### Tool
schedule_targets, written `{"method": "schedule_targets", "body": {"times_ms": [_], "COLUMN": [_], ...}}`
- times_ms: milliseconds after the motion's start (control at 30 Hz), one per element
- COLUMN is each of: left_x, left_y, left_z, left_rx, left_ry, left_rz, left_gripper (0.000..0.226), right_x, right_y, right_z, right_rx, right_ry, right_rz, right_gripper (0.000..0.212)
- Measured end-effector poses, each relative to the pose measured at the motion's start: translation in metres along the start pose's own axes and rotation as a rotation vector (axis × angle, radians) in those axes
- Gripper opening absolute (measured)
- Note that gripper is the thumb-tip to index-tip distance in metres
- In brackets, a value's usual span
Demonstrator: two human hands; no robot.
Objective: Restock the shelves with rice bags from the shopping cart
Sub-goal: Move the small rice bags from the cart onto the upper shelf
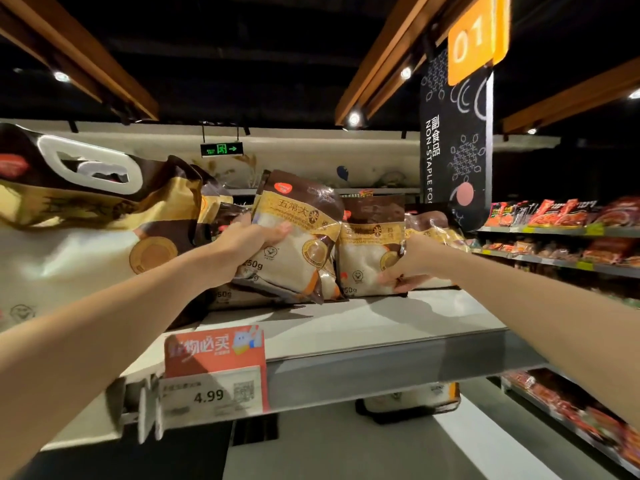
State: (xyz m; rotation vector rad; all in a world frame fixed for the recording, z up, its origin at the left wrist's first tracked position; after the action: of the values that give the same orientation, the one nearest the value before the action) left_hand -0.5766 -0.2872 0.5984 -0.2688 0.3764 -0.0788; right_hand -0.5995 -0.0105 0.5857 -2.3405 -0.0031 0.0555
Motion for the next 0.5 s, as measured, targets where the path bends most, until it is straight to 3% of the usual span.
{"method": "schedule_targets", "body": {"times_ms": [133,200,267,333,400,500], "left_x": [0.006,0.007,0.008,0.008,0.007,0.006], "left_y": [0.001,0.005,0.013,0.024,0.039,0.067], "left_z": [0.021,0.032,0.043,0.052,0.061,0.074], "left_rx": [-0.045,-0.051,-0.055,-0.072,-0.055,0.008], "left_ry": [0.045,0.045,0.041,0.030,0.030,0.043], "left_rz": [-0.005,0.002,0.010,0.016,0.005,-0.038], "left_gripper": [0.012,0.012,0.018,0.028,0.037,0.034], "right_x": [0.014,0.019,0.028,0.041,0.054,0.062], "right_y": [-0.006,-0.015,-0.022,-0.023,-0.022,-0.023], "right_z": [0.001,0.000,-0.004,-0.008,-0.012,-0.013], "right_rx": [-0.015,0.012,-0.048,-0.184,-0.393,-0.536], "right_ry": [-0.011,-0.103,-0.205,-0.226,-0.220,-0.279], "right_rz": [0.038,0.163,0.245,0.190,0.041,-0.117], "right_gripper": [0.052,0.059,0.052,0.045,0.053,0.059]}}
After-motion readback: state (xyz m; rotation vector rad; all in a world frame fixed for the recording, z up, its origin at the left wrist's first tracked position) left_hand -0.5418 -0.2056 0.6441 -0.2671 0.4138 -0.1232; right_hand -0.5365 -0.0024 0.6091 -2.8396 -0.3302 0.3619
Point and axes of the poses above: each hand's wrist, its own x-axis away from the middle knuckle, its own y-axis out of the palm, z = x × y, the point moved 2 cm from there along -x, towards the middle knuckle, and after that the axes turned 7 degrees about -z, right-handed, at the moved point
